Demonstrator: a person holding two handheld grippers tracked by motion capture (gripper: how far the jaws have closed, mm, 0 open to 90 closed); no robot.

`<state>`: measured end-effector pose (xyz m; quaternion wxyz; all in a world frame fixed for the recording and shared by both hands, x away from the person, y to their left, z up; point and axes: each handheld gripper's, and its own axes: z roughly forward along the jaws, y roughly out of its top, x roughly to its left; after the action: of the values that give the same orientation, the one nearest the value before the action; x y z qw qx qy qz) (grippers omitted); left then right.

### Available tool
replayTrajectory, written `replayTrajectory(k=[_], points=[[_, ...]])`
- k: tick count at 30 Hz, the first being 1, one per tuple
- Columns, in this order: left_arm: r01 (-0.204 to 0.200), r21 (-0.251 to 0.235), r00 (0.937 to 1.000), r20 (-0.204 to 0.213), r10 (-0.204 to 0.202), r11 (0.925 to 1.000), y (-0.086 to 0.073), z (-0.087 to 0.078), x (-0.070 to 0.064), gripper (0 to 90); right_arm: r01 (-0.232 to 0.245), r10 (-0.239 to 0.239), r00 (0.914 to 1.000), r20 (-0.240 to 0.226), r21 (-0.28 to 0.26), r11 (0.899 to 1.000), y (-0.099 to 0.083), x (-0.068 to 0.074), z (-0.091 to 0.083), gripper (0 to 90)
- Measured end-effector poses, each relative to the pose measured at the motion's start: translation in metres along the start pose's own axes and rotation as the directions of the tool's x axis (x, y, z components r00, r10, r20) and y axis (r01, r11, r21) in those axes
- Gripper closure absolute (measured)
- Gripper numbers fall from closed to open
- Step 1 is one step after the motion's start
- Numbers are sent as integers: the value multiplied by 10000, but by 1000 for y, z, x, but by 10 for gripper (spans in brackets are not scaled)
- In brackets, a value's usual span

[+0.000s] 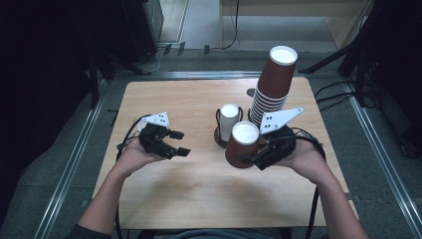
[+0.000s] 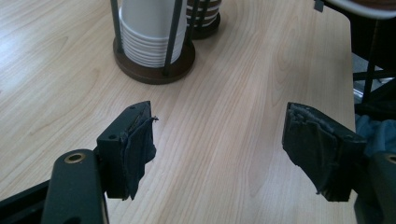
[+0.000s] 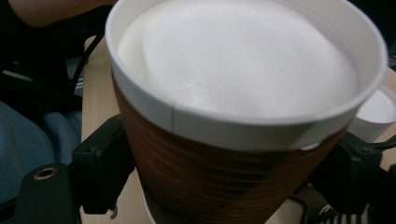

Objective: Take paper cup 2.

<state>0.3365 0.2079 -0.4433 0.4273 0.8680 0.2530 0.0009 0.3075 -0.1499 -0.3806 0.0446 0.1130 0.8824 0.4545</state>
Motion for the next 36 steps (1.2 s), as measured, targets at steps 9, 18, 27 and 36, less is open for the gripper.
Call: replayTrajectory(k=[9,18,27,36], points=[[-103,139,9999,108,102,9998,-1,9,-7,221,-201,201,9997,-126,52,9998,-18,2,19,164],[-271,77,9992,307,268,9996,-2,16,-15,200,-515,506,9977,-445,-187,9985,-35,1,35,164],[-274,-2,9976,638,274,9996,-2,27,-19,95,-966,939,9935,-644,-406,9945,-52,-2,54,164],[-506,43,9944,930,500,9987,0,40,-29,70,-1037,986,9932,-617,-851,9910,-53,-4,70,164]])
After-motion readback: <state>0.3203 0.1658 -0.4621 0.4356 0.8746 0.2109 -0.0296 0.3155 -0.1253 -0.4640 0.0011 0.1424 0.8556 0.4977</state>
